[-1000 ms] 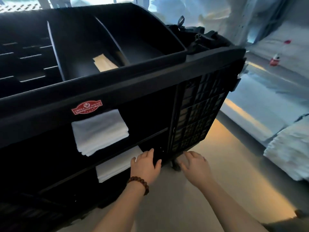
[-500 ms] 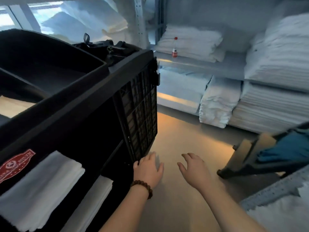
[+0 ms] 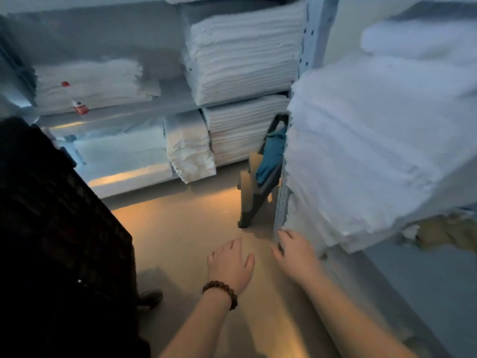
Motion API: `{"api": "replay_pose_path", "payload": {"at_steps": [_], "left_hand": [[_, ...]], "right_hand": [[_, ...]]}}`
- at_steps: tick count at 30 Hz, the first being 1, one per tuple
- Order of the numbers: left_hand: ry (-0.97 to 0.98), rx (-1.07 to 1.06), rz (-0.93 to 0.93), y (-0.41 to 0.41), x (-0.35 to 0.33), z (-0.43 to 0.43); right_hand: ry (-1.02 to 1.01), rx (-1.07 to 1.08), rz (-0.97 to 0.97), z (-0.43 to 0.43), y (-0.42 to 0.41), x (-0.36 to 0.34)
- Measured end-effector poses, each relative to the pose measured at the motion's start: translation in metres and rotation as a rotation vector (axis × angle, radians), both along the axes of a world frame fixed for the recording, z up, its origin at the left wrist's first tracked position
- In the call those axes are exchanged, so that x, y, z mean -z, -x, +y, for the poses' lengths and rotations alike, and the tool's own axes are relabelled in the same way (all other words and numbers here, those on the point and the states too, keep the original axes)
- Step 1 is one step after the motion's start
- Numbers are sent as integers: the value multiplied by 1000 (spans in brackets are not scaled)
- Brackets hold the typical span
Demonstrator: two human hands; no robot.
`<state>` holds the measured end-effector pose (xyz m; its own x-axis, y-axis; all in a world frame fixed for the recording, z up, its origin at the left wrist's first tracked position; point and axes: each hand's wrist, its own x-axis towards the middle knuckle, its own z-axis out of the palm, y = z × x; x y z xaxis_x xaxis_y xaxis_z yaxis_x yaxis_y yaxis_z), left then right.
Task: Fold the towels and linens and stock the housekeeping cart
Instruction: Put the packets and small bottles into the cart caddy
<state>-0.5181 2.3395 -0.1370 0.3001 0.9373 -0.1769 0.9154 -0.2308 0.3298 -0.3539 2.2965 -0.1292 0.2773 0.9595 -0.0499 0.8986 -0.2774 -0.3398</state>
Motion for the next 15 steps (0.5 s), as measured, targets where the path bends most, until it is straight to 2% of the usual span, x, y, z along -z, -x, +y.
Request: {"api": "replay_pose_path", "payload": {"at_steps": [10,15], "left_hand": [[-41,435,-41,-153,-4,-76],[-59,605,-42,-216,-7,-127]], "right_hand": [[47,389,34,-137,-110,2],[47,506,8,-200,-158,6]]}}
